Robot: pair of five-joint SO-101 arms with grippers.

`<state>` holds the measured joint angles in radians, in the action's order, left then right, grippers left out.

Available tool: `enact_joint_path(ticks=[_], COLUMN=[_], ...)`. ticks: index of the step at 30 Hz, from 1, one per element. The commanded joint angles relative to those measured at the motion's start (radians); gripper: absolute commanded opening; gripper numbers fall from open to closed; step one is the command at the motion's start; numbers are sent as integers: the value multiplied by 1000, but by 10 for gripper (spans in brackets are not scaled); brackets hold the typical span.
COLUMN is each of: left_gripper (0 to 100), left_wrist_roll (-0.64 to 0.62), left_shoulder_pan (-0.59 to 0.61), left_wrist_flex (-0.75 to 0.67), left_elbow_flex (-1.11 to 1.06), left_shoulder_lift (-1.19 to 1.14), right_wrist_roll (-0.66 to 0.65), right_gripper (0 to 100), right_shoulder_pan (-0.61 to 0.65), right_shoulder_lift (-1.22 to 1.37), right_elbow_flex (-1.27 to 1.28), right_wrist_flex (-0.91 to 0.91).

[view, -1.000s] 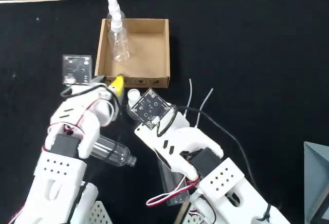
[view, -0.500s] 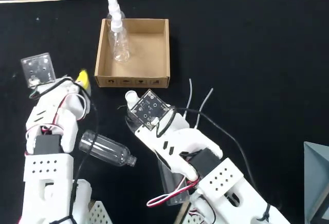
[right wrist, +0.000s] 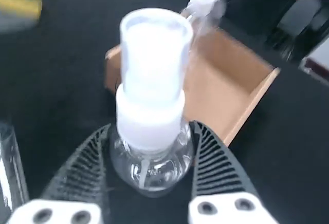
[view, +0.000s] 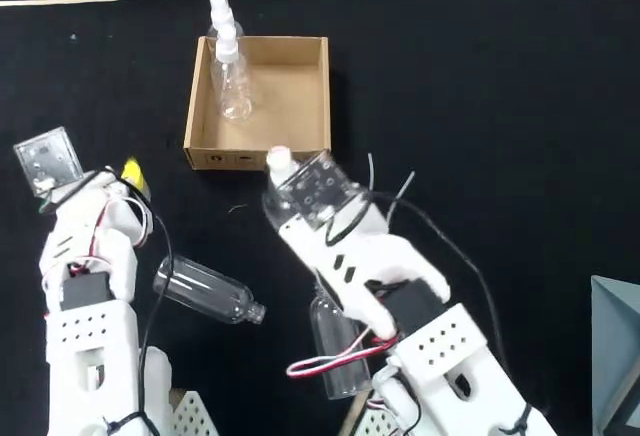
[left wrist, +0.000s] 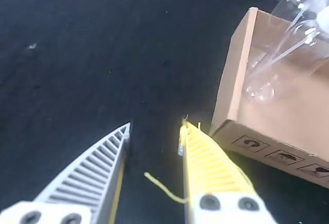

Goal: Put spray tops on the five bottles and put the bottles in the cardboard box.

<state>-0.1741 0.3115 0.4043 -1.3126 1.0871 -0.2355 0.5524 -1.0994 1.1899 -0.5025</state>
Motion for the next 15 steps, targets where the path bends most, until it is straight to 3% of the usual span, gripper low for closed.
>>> enact_joint_path(ticks=[1, 10, 15], left_gripper=[137, 137, 140], left_wrist_roll=[-11, -14, -118], left_shoulder_pan=[8, 19, 38], left_wrist_flex=[-166, -196, -196], left_elbow_flex=[-51, -77, -77], left_shoulder_lift=[18, 18, 18], right_wrist_roll=[-3, 0, 6], right_gripper=[11, 11, 15], right_shoulder_pan=[-26, -26, -20], right_shoulder_lift=[-25, 225, 357], right_elbow_flex=[-125, -334, -432], right_wrist_flex=[3, 6, 8])
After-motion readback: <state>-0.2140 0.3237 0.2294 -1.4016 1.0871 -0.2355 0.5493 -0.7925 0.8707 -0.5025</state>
